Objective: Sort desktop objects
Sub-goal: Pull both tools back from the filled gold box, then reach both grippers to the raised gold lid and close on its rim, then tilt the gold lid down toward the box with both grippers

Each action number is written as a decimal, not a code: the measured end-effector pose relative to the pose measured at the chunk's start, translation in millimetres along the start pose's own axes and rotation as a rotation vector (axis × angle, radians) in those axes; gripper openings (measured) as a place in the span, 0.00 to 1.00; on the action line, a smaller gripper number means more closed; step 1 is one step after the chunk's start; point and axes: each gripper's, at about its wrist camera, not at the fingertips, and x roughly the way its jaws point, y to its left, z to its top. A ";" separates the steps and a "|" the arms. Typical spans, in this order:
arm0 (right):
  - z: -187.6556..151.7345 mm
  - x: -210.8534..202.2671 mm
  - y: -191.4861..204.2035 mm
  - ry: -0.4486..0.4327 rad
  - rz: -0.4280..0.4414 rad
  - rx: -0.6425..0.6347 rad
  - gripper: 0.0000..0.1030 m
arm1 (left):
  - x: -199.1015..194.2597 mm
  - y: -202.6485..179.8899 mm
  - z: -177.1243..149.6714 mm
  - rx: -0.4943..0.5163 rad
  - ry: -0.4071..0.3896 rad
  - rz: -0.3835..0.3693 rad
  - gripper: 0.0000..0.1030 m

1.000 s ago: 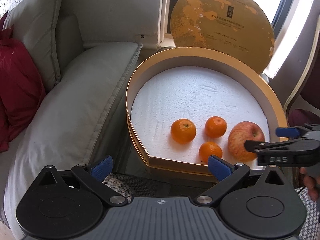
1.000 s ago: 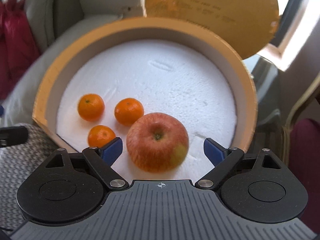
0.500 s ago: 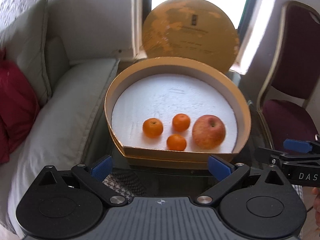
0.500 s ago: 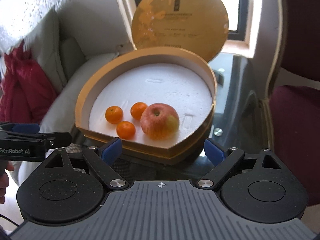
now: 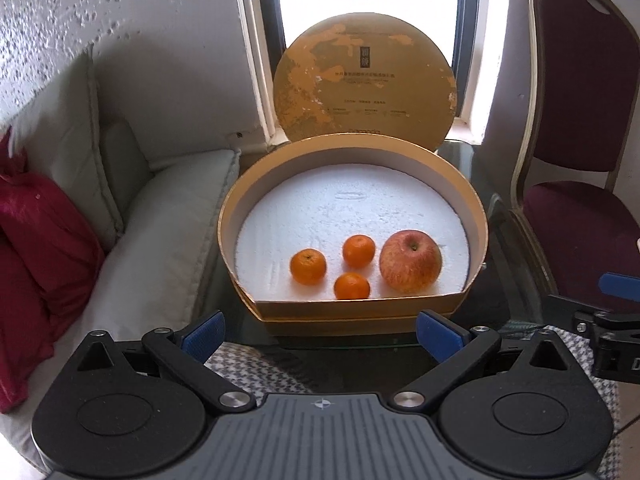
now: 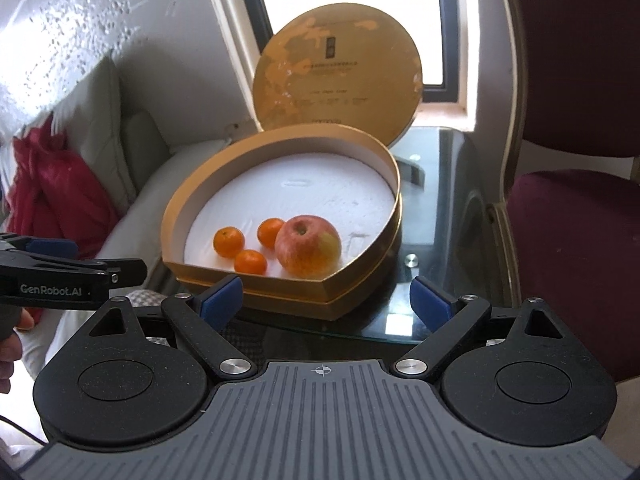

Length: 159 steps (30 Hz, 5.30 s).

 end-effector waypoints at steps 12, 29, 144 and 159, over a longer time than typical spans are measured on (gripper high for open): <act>-10.1 2.8 8.0 0.026 -0.032 -0.040 0.91 | 14.3 6.6 -2.4 -0.012 0.057 0.013 0.99; 3.9 -14.9 17.6 -0.010 -0.083 -0.038 0.91 | 1.6 44.3 -10.1 -0.134 0.002 -0.020 0.99; 260.3 356.8 -154.3 -0.258 -0.032 0.127 0.99 | 382.2 104.4 278.7 -0.261 -0.194 -0.351 0.99; 258.4 389.6 -154.9 -0.272 0.079 0.196 0.99 | 387.9 90.5 275.1 -0.322 -0.192 -0.440 0.99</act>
